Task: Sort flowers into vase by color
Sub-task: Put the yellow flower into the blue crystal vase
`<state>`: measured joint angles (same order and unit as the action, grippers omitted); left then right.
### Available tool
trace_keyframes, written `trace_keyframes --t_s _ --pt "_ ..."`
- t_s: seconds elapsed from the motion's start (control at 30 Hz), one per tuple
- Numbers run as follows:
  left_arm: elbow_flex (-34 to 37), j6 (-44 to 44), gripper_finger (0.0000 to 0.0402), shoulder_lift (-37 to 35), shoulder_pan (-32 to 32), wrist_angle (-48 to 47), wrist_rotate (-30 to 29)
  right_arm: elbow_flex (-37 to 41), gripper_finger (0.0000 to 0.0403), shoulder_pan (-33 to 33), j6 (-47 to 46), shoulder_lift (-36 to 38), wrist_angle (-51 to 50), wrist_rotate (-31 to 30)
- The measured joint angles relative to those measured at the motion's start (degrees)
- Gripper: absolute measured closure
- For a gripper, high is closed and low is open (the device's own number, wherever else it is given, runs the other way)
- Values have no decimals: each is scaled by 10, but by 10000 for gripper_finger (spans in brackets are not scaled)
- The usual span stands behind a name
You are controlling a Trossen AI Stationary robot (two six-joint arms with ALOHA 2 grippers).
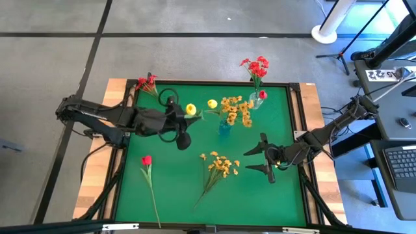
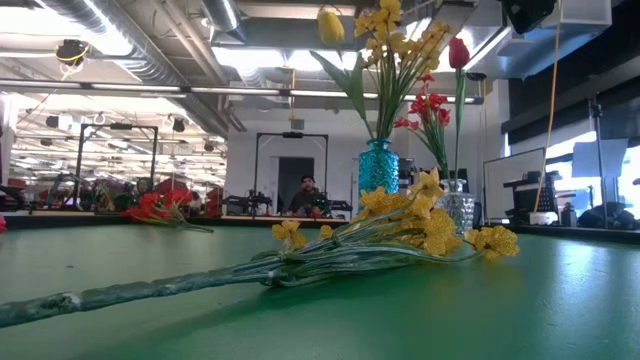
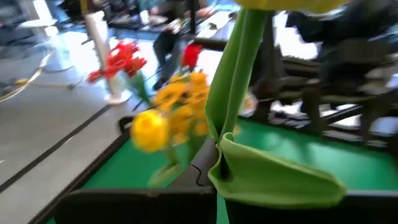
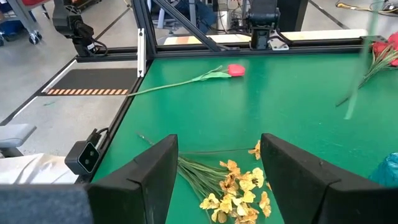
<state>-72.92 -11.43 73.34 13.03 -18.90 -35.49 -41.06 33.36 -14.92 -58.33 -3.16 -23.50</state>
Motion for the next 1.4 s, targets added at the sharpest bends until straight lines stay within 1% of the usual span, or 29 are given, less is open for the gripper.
trace_keyframes --t_s 0.1,0.2,0.33,0.4,0.7,1.07,1.13,1.33,1.4 --pt "-2 26 401 4 26 49 -2 0 176 0 0 0 0 -6" --pt "-3 51 401 6 45 77 -34 0 176 0 0 0 0 -15" --pt "-3 69 401 14 45 98 -80 0 176 0 0 0 0 -15" --pt "-3 71 401 23 37 107 -88 0 176 0 0 0 0 -15" --pt "-3 72 401 71 -17 119 -91 0 176 0 2 1 0 -29" --pt "-3 61 401 97 -56 105 -93 0 176 0 2 1 0 -29" --pt "-2 55 401 98 -60 86 -81 0 176 0 2 1 0 -29" --pt "-2 41 401 107 -67 71 -41 0 176 0 2 1 -1 -29" --pt "-2 42 401 106 -66 66 -40 0 176 0 2 1 -1 -29"
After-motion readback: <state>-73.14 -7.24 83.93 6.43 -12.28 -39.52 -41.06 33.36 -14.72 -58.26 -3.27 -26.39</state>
